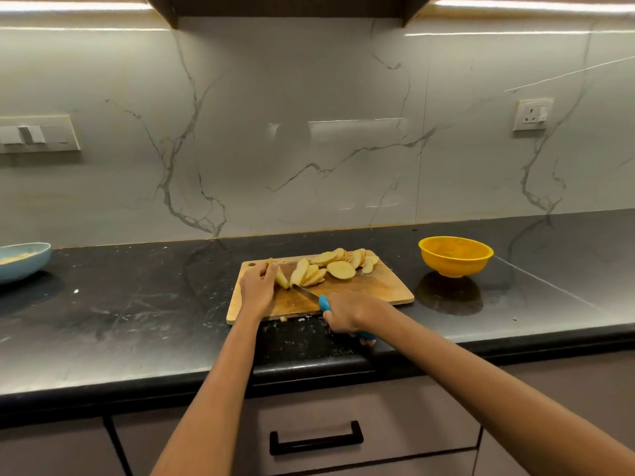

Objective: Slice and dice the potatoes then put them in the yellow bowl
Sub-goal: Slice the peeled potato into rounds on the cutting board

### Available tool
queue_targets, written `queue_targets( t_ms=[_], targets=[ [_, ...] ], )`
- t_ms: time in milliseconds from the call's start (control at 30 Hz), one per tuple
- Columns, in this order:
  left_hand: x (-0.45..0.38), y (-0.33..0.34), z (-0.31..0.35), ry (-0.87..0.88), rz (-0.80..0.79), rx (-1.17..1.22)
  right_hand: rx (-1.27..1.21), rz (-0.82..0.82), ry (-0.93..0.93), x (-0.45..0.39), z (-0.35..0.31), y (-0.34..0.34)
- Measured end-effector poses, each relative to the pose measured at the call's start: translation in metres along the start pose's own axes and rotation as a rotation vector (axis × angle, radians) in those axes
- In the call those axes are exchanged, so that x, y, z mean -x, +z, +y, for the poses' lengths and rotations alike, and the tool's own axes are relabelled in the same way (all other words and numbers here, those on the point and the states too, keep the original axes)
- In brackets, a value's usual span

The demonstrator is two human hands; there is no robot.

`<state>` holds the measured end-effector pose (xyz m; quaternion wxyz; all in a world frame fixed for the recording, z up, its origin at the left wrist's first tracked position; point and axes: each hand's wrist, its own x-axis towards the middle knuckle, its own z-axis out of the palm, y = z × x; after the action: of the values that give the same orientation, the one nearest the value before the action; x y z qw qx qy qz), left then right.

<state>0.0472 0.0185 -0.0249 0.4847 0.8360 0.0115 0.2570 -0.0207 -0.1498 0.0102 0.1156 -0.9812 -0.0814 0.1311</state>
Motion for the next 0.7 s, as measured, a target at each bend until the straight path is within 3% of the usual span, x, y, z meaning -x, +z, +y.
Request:
queue_targets(
  t_ms=[167, 400, 533, 700],
  targets=[
    [0.002, -0.001, 0.003, -0.026, -0.025, 0.045, 0.105, 0.152, -0.107, 0.001, 0.005, -0.004],
    [0.000, 0.003, 0.002, 0.046, -0.226, -0.098, -0.114, 0.545, -0.178, -0.012, 0.029, -0.017],
    [-0.005, 0.012, -0.004, 0.171, -0.392, -0.272, -0.329, 0.732, -0.085, -0.041, 0.051, -0.021],
    [-0.016, 0.021, -0.001, 0.281, -0.401, -0.333, -0.597, 0.900, 0.043, -0.083, 0.071, -0.028]
  ],
)
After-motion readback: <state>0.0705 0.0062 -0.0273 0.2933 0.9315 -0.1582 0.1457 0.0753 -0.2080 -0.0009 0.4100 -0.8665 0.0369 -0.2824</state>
